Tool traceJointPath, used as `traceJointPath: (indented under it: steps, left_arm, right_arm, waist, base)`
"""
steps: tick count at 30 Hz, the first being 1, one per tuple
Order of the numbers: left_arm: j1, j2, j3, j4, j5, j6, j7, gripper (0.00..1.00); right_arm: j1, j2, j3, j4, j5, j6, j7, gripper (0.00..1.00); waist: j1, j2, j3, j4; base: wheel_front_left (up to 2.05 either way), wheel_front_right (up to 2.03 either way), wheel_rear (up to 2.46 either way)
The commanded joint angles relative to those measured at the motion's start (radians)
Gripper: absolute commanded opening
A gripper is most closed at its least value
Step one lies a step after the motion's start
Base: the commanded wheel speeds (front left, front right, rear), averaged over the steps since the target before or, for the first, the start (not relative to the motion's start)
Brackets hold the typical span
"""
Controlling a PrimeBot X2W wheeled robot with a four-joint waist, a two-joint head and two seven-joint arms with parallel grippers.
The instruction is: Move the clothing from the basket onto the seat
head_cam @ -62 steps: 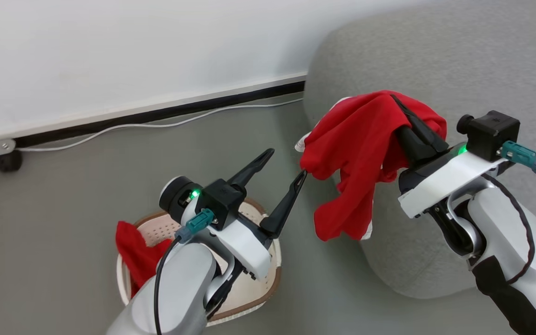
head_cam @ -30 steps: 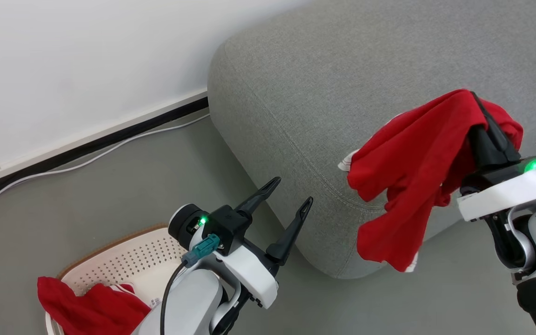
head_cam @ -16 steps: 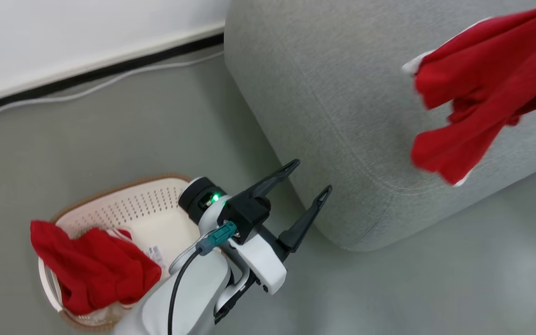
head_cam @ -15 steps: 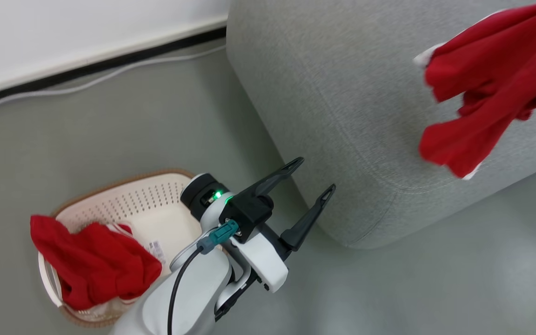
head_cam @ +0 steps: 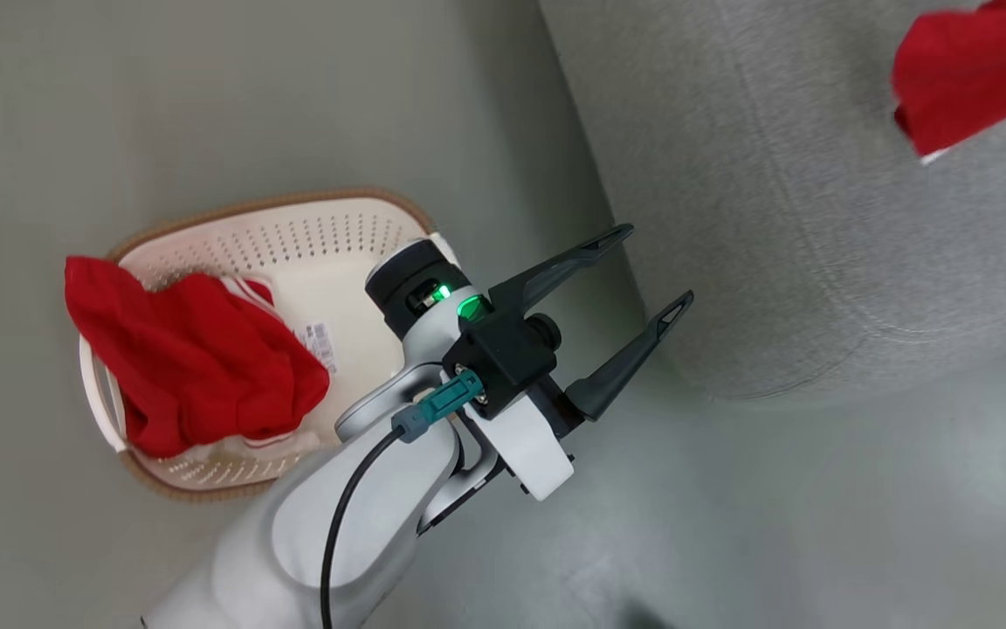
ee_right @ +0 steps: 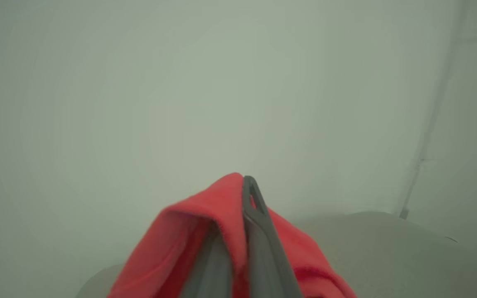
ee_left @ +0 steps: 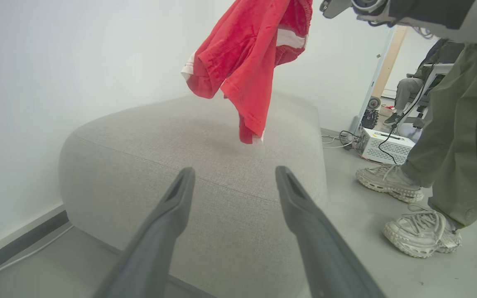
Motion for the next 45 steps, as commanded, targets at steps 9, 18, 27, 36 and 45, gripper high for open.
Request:
traceJointPath:
  steps: [9,18,27,36,45]
  left_arm:
    - [-0.047,0.015,0.001,-0.017,-0.003,-0.004,-0.005,1.0]
    - [-0.034,0.012,0.01,-0.008,-0.005,-0.004,-0.005,1.0]
    - [-0.026,0.009,0.023,0.006,-0.002,-0.004,-0.005,1.0]
    - [-0.019,0.004,0.04,0.018,-0.007,-0.004,-0.005,1.0]
    - [0.005,-0.006,0.079,0.02,-0.019,-0.004,-0.005,1.0]
  right_arm:
    - [-0.25,-0.11,-0.254,0.204,-0.214,0.004,-0.006,0.0]
    - [-0.366,-0.068,-0.513,0.274,-0.433,0.004,-0.006,0.0]
    - [-0.397,0.022,-0.51,0.485,-0.418,0.004,-0.006,0.0]
    - [-0.325,0.075,-0.299,0.577,-0.163,0.004,0.0,0.0]
    - [-0.126,0.062,-0.036,0.457,0.073,0.004,-0.001,1.0]
  waist:
    - [0.0,-0.0001,0.15,0.117]
    - [0.0,-0.0001,0.201,0.178]
    - [0.0,-0.0001,0.22,0.189]
    - [0.0,-0.0001,0.191,0.183]
    - [0.0,-0.0001,0.127,0.194]
  base:
    - [0.0,0.0,0.0]
    - [0.0,0.0,0.0]
    - [0.0,0.0,0.0]
    - [0.0,0.0,0.0]
    - [0.0,0.0,0.0]
